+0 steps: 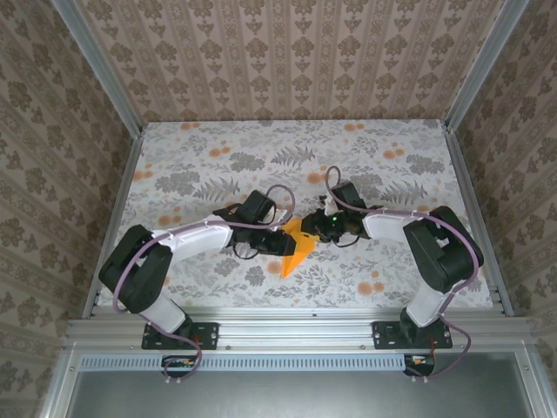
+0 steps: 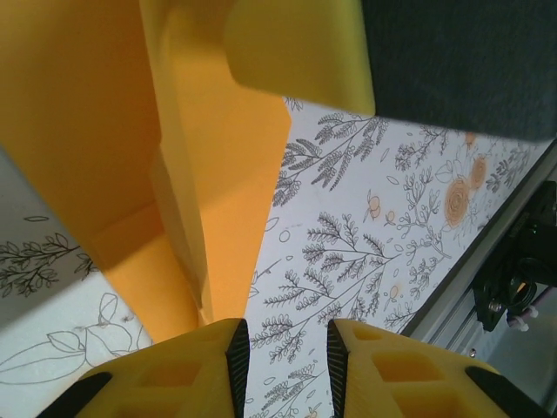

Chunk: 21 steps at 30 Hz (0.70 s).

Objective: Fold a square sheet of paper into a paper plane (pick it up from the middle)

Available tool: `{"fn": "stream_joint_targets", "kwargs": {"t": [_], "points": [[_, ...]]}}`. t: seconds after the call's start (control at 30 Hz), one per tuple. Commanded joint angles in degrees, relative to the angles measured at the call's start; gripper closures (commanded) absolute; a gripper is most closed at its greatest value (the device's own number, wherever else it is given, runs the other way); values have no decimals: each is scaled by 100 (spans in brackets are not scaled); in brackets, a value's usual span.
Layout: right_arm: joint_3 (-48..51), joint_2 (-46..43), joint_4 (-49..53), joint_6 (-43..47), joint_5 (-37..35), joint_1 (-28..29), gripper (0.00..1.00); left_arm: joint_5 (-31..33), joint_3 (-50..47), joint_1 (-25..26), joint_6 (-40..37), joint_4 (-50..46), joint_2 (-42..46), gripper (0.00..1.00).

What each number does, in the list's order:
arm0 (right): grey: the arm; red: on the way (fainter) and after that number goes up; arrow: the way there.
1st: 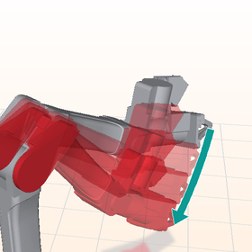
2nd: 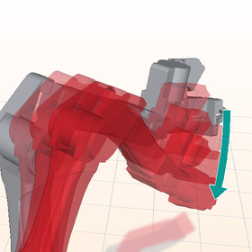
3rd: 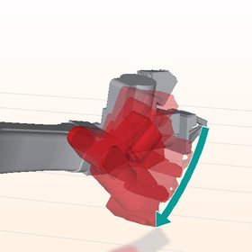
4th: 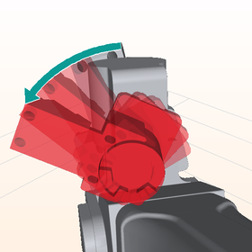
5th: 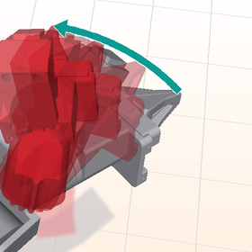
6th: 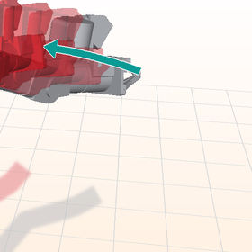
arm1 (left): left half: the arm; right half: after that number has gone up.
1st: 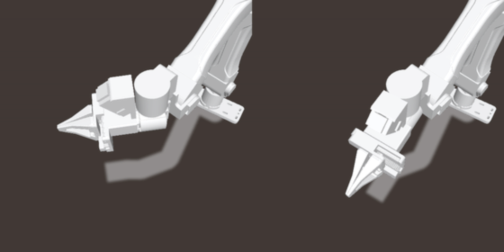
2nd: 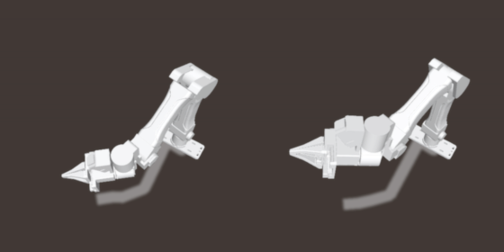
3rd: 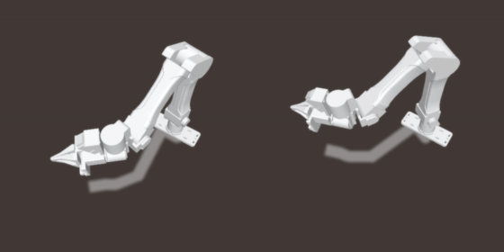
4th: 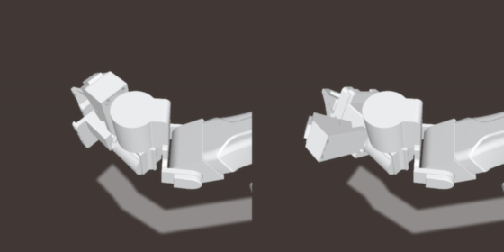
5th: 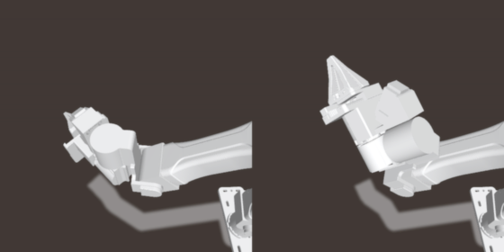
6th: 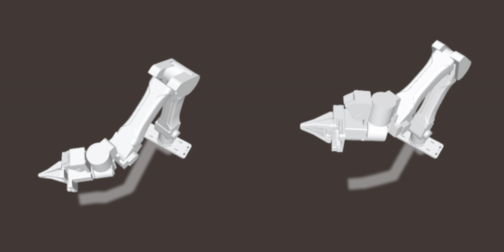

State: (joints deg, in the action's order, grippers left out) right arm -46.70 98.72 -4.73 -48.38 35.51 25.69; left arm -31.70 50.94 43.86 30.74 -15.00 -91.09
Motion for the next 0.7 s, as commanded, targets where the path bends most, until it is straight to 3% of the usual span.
{"fn": "stream_joint_targets", "kwargs": {"t": [0.0,0.43,0.67], "points": [[53,181,-198,-118,158,59,66,4,245,-29,-188,-38,-307,68],[-59,473,-196,-109,77,173,65,393,443,-141,-550,-346,-868,70],[-141,351,277,113,-146,182,64,352,369,-152,-566,-227,-1074,74]]}}
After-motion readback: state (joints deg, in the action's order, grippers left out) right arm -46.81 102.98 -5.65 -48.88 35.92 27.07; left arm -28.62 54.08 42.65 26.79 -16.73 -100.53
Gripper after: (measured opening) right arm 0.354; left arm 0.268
